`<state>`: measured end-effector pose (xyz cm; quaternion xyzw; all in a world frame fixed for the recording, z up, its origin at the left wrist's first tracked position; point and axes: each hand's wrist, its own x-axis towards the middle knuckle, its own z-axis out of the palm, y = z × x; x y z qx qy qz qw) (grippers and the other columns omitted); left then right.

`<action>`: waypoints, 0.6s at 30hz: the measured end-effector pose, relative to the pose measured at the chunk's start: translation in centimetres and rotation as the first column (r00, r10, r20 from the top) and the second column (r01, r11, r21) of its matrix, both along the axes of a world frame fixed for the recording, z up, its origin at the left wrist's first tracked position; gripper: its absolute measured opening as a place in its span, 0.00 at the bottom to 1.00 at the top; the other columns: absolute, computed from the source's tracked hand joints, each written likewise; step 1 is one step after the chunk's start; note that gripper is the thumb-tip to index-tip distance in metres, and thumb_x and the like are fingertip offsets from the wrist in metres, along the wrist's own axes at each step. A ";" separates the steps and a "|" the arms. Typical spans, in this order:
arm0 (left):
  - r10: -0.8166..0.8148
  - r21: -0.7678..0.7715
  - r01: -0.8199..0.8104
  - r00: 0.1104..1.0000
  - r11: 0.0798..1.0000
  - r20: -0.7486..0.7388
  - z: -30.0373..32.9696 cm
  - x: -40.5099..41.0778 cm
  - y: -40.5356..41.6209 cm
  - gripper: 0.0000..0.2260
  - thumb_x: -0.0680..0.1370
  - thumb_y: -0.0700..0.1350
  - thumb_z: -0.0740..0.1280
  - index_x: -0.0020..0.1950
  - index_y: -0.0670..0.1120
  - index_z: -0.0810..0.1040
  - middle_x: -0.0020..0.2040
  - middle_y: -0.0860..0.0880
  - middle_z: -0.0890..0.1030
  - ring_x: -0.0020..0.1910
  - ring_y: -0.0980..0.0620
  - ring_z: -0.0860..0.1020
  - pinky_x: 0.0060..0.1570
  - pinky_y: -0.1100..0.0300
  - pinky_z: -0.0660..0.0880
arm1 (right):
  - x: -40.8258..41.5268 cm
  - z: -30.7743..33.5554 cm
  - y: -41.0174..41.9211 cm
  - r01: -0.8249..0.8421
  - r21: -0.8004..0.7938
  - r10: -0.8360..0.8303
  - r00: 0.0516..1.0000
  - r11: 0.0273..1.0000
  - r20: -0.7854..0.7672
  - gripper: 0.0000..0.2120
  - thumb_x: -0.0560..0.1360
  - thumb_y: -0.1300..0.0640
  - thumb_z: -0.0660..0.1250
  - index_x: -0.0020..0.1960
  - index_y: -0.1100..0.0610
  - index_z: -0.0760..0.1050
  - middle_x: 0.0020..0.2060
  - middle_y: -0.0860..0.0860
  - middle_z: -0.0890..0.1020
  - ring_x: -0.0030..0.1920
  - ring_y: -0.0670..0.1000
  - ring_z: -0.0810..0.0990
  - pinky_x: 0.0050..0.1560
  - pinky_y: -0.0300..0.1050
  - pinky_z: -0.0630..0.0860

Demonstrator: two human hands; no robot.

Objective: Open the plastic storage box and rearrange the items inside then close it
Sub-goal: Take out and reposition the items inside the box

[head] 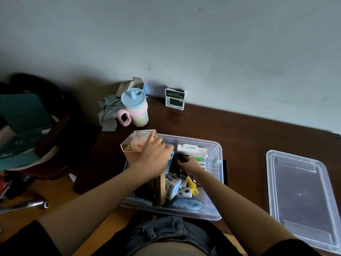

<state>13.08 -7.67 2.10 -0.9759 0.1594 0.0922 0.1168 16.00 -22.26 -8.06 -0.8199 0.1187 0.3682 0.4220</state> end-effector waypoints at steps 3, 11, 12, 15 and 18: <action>-0.010 -0.010 0.010 1.000 1.000 -0.015 -0.1 0.1 -0.2 0.19 0.78 0.50 0.56 0.67 0.44 0.69 0.56 0.45 0.81 0.62 0.42 0.72 0.73 0.44 0.48 | 0.1 1.4 -1.0 -0.085 -0.036 0.086 0.996 0.996 0.038 0.08 0.73 0.59 0.67 0.51 0.61 0.78 0.35 0.49 0.77 0.33 0.43 0.75 0.29 0.32 0.69; 0.056 0.039 -0.055 0.998 0.998 -0.023 -1.5 2.0 -2.3 0.26 0.78 0.57 0.62 0.67 0.41 0.64 0.53 0.42 0.82 0.57 0.42 0.77 0.63 0.51 0.63 | -1.7 5.8 -4.4 -0.775 -0.295 0.767 0.618 0.559 -0.172 0.19 0.71 0.60 0.68 0.61 0.60 0.75 0.54 0.56 0.80 0.54 0.56 0.78 0.54 0.49 0.78; 0.060 0.043 -0.059 0.998 0.997 -0.024 -1.6 2.1 -2.4 0.26 0.78 0.55 0.63 0.69 0.41 0.62 0.53 0.43 0.82 0.57 0.42 0.78 0.62 0.52 0.64 | -2.1 5.8 -4.3 -0.812 -0.282 0.802 0.569 0.511 -0.182 0.19 0.71 0.61 0.68 0.62 0.60 0.75 0.55 0.57 0.80 0.55 0.57 0.78 0.54 0.49 0.77; 0.072 -0.047 -0.072 0.997 0.996 -0.014 -1.7 2.3 -2.3 0.25 0.76 0.51 0.64 0.69 0.43 0.63 0.51 0.44 0.83 0.54 0.43 0.79 0.56 0.54 0.67 | -2.1 5.8 -4.2 -0.812 -0.141 0.800 0.583 0.567 -0.143 0.17 0.75 0.59 0.65 0.62 0.60 0.75 0.56 0.57 0.80 0.56 0.56 0.78 0.59 0.51 0.75; 0.088 -0.207 -0.072 0.994 0.976 0.068 -1.0 1.9 -1.8 0.20 0.76 0.50 0.63 0.66 0.47 0.66 0.48 0.47 0.82 0.49 0.45 0.79 0.44 0.56 0.65 | -0.8 6.0 -4.6 -0.586 0.079 0.589 0.784 0.807 -0.196 0.13 0.78 0.53 0.62 0.56 0.60 0.79 0.53 0.55 0.81 0.54 0.54 0.79 0.61 0.49 0.74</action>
